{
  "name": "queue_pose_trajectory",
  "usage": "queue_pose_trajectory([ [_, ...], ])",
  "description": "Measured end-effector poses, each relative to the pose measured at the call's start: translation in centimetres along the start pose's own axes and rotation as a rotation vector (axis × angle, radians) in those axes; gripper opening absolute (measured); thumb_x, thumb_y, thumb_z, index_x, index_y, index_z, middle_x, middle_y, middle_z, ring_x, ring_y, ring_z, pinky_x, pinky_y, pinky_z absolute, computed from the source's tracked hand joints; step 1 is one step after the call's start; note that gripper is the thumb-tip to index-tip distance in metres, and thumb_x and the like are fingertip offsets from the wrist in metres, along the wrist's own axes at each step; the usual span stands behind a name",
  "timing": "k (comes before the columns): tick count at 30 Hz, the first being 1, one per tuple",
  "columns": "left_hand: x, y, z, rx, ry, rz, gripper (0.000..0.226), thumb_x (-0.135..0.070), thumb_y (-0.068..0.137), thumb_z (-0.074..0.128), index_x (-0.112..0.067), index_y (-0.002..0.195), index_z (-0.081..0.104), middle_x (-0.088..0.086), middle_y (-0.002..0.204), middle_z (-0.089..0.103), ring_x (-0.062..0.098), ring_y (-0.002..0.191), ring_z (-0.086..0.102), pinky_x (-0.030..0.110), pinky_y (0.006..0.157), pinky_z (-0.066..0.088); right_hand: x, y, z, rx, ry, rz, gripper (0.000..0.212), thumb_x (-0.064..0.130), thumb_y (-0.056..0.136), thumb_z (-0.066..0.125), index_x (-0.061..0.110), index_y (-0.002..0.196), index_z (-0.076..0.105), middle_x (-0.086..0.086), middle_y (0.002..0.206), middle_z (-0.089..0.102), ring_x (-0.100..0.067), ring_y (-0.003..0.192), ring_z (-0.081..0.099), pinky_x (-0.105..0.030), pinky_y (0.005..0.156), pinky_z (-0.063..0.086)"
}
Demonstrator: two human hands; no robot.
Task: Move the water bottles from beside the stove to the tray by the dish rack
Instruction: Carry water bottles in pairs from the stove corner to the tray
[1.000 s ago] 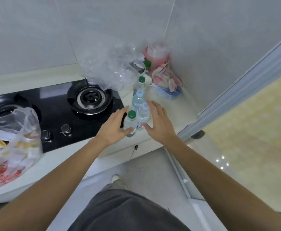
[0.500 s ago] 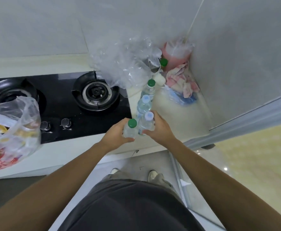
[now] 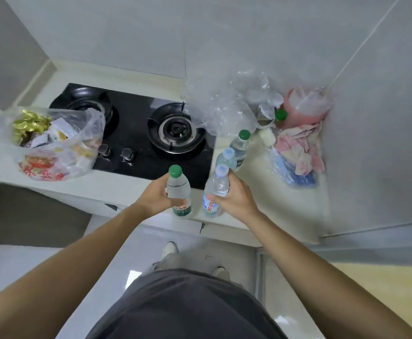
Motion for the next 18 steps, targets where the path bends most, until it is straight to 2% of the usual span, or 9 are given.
queue_pose_trajectory([
  [3,0.6,-2.7,-1.4,-0.121,-0.081,-0.047,0.046,-0.02,0.077,0.091,-0.037,0.112,0.066,-0.009,0.109,0.076,0.013,0.104,0.072,0.038,0.092,0.059,2.5,0.5,0.3,0.112,0.019,-0.08,0.061,0.054,0.07,0.079,0.037,0.122,0.051,0.01,0.112,0.072,-0.02,0.104,0.069,-0.047,0.093,0.058],
  [8,1.4,-9.1,-5.0,-0.364,-0.259,-0.094,0.041,-0.023,0.078,0.09,-0.033,0.111,0.069,-0.009,0.109,0.077,0.011,0.102,0.073,0.035,0.091,0.058,9.1,1.4,2.5,0.285,0.078,-0.224,0.063,0.05,0.071,0.083,0.045,0.125,0.051,0.015,0.113,0.074,-0.012,0.108,0.072,-0.051,0.096,0.059],
  [13,2.6,-17.9,-10.7,-0.551,-0.368,-0.078,0.028,-0.016,0.087,0.083,-0.017,0.112,0.071,0.0,0.108,0.079,0.017,0.101,0.076,0.033,0.089,0.057,18.2,0.4,8.1,0.459,0.121,-0.381,0.063,0.045,0.074,0.088,0.042,0.127,0.053,0.022,0.115,0.072,-0.004,0.11,0.07,-0.052,0.099,0.058],
  [15,3.6,-21.8,-13.4,-0.623,-0.394,-0.073,0.034,-0.019,0.084,0.085,-0.016,0.115,0.071,0.0,0.11,0.08,0.018,0.103,0.076,0.035,0.091,0.058,22.0,-0.9,11.2,0.527,0.142,-0.428,0.065,0.044,0.075,0.088,0.042,0.13,0.053,0.02,0.12,0.072,-0.003,0.113,0.07,-0.048,0.1,0.059],
  [18,6.7,-28.4,-17.3,-0.739,-0.409,-0.085,0.05,-0.036,0.076,0.086,-0.017,0.119,0.071,0.001,0.114,0.079,0.02,0.105,0.076,0.041,0.094,0.06,27.9,-4.0,17.0,0.657,0.164,-0.5,0.066,0.031,0.083,0.089,0.043,0.137,0.052,0.023,0.124,0.071,0.005,0.115,0.068,-0.035,0.098,0.059],
])
Point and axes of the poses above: each hand's wrist, its own y-axis towards the middle knuckle, its own z-axis out of the palm, x = y × z, the point moved 3 cm from there along y, towards the middle knuckle
